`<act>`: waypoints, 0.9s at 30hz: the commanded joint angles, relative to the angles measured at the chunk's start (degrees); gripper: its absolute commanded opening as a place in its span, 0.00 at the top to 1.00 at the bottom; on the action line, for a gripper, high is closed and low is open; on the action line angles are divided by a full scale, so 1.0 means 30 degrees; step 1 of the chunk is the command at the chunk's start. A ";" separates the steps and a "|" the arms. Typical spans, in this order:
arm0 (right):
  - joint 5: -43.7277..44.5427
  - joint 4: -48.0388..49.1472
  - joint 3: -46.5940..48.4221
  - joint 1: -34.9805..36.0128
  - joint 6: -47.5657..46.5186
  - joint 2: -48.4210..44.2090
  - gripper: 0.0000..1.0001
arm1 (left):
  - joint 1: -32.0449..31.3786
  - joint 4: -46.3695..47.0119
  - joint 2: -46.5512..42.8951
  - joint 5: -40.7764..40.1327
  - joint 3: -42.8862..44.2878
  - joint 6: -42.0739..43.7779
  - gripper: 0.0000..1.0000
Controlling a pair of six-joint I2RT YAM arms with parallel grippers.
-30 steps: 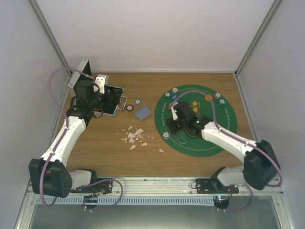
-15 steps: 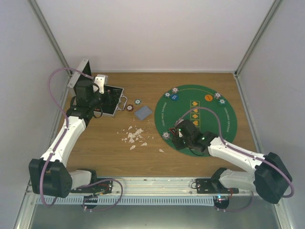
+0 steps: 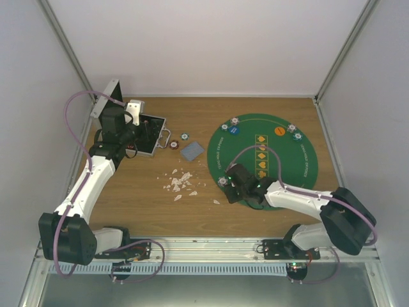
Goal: Distribute texas hold em gaming equipment
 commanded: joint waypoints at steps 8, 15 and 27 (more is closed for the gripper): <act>0.1144 0.1647 -0.0256 0.0219 0.0381 0.1896 0.66 | 0.0071 0.0688 0.0004 -0.0012 0.0011 0.0169 0.01; 0.1903 0.1543 -0.0413 0.0234 0.0160 0.2354 0.66 | 0.0053 0.0707 0.0009 0.0029 0.0000 0.0147 0.01; 0.2205 0.1839 -0.0768 0.0235 0.0318 0.2894 0.64 | 0.0052 0.0691 0.0044 0.0048 -0.0004 0.0154 0.01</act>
